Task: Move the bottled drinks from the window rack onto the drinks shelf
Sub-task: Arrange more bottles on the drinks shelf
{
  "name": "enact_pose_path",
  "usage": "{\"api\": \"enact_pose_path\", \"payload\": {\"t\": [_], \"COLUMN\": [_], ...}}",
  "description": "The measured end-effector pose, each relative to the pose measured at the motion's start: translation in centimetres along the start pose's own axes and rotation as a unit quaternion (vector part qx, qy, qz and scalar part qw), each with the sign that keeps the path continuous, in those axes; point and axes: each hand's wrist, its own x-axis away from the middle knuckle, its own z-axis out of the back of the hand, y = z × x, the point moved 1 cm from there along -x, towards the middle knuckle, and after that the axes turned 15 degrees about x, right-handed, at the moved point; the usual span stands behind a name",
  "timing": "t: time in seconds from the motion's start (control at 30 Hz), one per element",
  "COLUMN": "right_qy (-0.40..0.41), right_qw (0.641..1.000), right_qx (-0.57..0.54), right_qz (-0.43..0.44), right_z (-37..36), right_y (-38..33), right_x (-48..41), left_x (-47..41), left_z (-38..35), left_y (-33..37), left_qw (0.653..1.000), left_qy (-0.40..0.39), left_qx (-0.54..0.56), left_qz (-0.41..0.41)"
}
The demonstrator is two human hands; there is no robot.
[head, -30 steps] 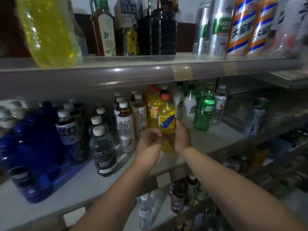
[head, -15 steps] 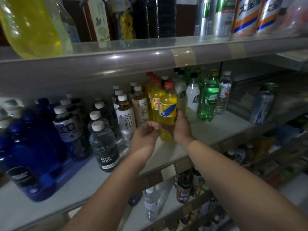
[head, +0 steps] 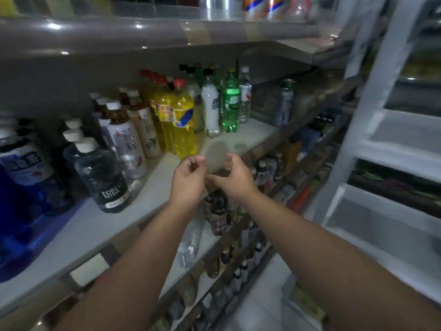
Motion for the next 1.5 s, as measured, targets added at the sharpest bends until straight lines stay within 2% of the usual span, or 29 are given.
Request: {"api": "enact_pose_path", "payload": {"t": [0.2, 0.47, 0.63, 0.77, 0.83, 0.93, 1.03, 1.17, 1.23, 1.33, 1.4, 1.5], "right_qy": [0.053, 0.070, -0.008, -0.136, -0.213, -0.287, -0.319, -0.351, -0.356, -0.335, -0.333, -0.324], "right_qw": [0.997, 0.971, 0.940, 0.896, 0.867, 0.826, 0.803, 0.786, 0.787, 0.819, 0.832, 0.837], "right_qx": [0.040, 0.066, 0.125, 0.182, 0.218, 0.259, 0.296, 0.331, 0.339, 0.319, 0.313, 0.296], "right_qz": [-0.040, -0.218, -0.319, -0.382, -0.394, -0.410, -0.407, -0.387, -0.373, -0.338, -0.315, -0.327], "right_z": [3.4, 2.6, -0.2, -4.6, -7.6, -13.6, -18.7, -24.1, -26.0, -28.1, -28.5, -26.8], "right_y": [5.9, 19.6, 28.6, 37.7, 42.5, 50.3, 57.5, 65.1, 67.6, 69.2, 69.2, 67.1], "right_x": [12.4, 33.3, 42.3, 48.3, 50.4, 53.5, 56.7, 60.8, 62.0, 62.7, 62.4, 60.7], "left_x": [7.4, 23.1, 31.4, 35.3, 36.7, 38.9, 40.9, 42.5, 42.7, 42.8, 42.8, 41.7], "left_z": [-1.4, -0.9, 3.0, 5.9, 7.1, 9.5, 12.2, 14.4, 15.1, 16.1, 16.4, 16.2], "left_y": [-7.4, -25.9, -37.7, -47.5, -52.8, -62.0, -69.9, -78.3, -81.3, -83.9, -84.2, -82.1], "left_qw": [0.993, 0.954, 0.912, 0.876, 0.865, 0.842, 0.822, 0.802, 0.804, 0.807, 0.810, 0.812], "left_qy": [-0.096, -0.196, -0.204, -0.226, -0.232, -0.247, -0.237, -0.262, -0.253, -0.257, -0.260, -0.257], "left_qx": [-0.021, -0.040, -0.109, -0.176, -0.202, -0.283, -0.301, -0.321, -0.315, -0.311, -0.311, -0.296], "left_qz": [0.057, 0.224, 0.339, 0.388, 0.397, 0.388, 0.422, 0.429, 0.436, 0.432, 0.424, 0.432]}}
